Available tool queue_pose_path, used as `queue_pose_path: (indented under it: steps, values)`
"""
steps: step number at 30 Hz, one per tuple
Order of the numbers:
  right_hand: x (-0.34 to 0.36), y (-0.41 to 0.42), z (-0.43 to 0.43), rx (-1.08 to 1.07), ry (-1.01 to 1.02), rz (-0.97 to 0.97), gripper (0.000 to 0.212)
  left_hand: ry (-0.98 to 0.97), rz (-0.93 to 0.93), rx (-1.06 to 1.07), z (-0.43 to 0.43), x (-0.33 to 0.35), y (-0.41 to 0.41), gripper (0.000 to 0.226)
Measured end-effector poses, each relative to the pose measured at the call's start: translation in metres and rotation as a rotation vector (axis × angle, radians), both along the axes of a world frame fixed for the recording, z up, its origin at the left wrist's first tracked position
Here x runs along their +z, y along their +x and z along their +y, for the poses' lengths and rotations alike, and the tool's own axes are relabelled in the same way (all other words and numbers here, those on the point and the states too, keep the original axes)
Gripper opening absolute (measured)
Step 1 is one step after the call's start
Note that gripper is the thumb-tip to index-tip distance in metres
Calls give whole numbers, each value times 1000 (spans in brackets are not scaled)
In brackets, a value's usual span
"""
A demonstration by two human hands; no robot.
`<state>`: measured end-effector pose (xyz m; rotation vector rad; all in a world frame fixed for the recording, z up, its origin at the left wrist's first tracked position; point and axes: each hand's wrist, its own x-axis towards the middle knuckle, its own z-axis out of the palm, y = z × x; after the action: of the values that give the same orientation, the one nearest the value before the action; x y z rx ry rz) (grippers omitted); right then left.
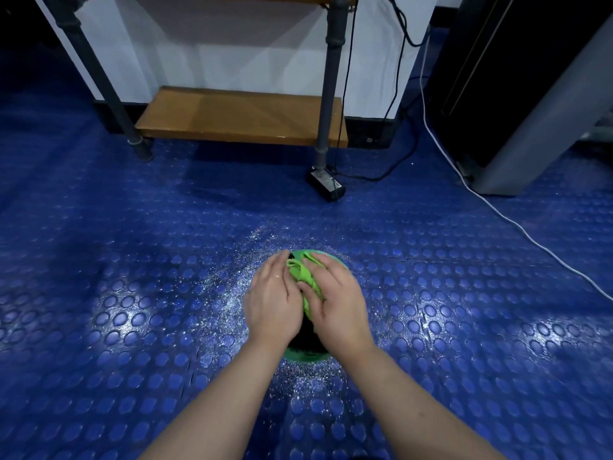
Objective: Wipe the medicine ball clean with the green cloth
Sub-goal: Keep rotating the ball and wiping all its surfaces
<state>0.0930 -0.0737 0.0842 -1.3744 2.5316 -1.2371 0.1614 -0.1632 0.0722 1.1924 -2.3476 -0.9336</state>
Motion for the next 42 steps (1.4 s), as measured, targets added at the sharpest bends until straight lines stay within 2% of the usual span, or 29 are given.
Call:
queue_pose_path:
  steps: [5, 8, 10, 11, 15, 17, 21, 24, 27, 29, 33, 37, 39, 42]
  values:
    - [9, -17, -8, -179, 75, -165, 29, -87, 5, -3, 8, 4, -11, 68]
    - [21, -40, -16, -354, 223, -404, 28, -109, -12, -2, 17, 4, -7, 69]
    - [27, -51, -19, -389, 296, -528, 30, -110, -5, 5, 19, 4, -4, 67]
    - [28, -51, -20, -372, 296, -508, 30, -103, -1, 12, 17, 3, -4, 64]
    - [16, -5, -10, -182, 148, -189, 37, -65, 20, 13, 7, -1, -2, 63]
    - [12, 4, -4, -147, 100, -144, 42, -59, 45, 18, 7, -2, 0, 69]
    - [16, -22, -7, -186, 131, -255, 29, -92, 34, 32, 12, 2, -4, 70]
    - [21, -44, -16, -309, 272, -439, 29, -90, 22, 19, 14, 5, -6, 70]
    - [23, -50, -23, -351, 324, -517, 29, -74, 43, 52, 13, 2, -4, 63]
    - [21, -46, -23, -335, 279, -472, 27, -63, 31, 58, 12, 3, -3, 57]
    - [11, -13, -5, -177, 130, -187, 34, -55, 24, 33, 9, 5, -2, 58]
    - [11, -3, 4, -139, 85, -151, 36, -83, 59, 12, 11, 3, 3, 63]
    - [11, -18, -2, -182, 141, -219, 32, -103, 57, 9, 10, 1, 3, 64]
    - [21, -47, -17, -339, 300, -466, 29, -89, 35, -6, 5, 0, -2, 64]
